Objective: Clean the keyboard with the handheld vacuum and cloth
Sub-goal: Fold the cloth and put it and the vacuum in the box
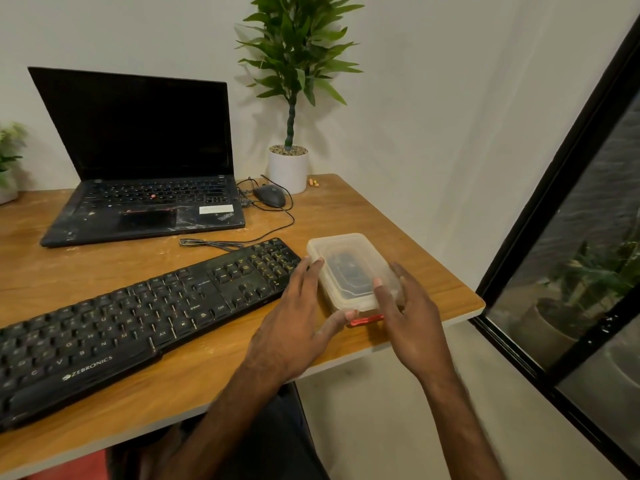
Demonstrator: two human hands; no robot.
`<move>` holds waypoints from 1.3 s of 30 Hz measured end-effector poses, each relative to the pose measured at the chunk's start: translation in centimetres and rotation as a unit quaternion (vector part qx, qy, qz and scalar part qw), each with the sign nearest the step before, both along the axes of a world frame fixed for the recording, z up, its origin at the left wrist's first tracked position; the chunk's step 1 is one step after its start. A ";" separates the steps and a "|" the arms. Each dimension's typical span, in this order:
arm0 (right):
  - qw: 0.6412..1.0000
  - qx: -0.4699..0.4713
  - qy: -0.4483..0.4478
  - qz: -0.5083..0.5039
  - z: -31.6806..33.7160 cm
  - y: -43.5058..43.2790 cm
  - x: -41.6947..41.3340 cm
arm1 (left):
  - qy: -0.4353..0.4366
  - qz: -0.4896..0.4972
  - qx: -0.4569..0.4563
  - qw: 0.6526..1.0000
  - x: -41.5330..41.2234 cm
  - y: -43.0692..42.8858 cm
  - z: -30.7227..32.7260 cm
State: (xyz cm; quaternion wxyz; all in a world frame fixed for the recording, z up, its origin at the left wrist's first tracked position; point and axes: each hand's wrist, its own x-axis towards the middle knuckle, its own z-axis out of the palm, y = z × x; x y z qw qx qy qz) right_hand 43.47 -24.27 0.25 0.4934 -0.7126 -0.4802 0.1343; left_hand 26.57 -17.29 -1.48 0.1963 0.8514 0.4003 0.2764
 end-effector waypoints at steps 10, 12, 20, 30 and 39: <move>0.986 -0.062 -0.157 0.015 -0.5 -0.3 0.5 | 0.043 0.024 0.046 0.998 0.0 -0.1 0.9; 0.977 -0.053 -0.203 0.041 -0.7 -0.6 0.5 | 0.061 0.028 0.045 0.997 0.1 -0.4 1.0; 0.964 -0.095 -0.248 0.030 -0.4 2.6 1.1 | 0.191 0.029 0.221 0.956 2.3 0.6 1.3; 0.975 -0.036 -0.196 0.100 -1.0 17.0 3.7 | 0.305 0.102 0.162 0.933 6.4 11.8 4.0; 0.979 0.003 -0.178 0.104 -2.0 26.4 4.1 | 0.314 0.126 0.115 0.934 7.8 19.3 4.7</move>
